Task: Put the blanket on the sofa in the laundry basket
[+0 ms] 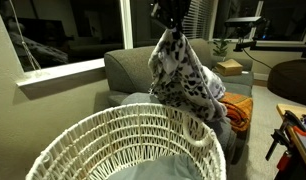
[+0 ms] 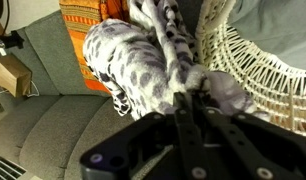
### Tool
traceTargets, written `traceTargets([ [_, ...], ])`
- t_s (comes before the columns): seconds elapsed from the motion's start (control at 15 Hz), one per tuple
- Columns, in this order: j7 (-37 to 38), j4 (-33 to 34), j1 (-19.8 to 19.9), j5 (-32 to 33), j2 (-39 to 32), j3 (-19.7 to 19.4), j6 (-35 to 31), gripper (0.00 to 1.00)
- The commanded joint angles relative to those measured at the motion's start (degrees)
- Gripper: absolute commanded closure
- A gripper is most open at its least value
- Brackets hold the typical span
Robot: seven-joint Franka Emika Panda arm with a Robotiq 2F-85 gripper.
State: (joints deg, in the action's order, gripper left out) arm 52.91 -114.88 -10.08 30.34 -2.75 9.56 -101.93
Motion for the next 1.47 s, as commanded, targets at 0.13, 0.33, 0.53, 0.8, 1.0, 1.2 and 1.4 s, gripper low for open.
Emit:
traceTargets([
  [0.13,-2.8,2.2,-1.9,-0.1,0.1,1.6,1.3,0.97],
  [0.33,-4.1,2.8,-2.4,-0.1,-0.3,2.0,1.2,0.97],
  [0.53,-6.5,3.1,-2.5,-0.6,-0.8,2.2,0.9,0.97],
  [0.8,-12.8,3.2,-2.5,-1.9,-0.7,2.2,0.0,0.97],
  [1.0,-16.7,3.7,-2.6,-2.2,-0.7,2.3,0.0,0.97],
  [1.2,-19.3,4.7,-3.0,-2.1,-1.2,2.6,0.4,0.97],
  [1.4,-21.7,5.8,-3.5,-2.2,-2.0,3.0,0.7,0.97],
])
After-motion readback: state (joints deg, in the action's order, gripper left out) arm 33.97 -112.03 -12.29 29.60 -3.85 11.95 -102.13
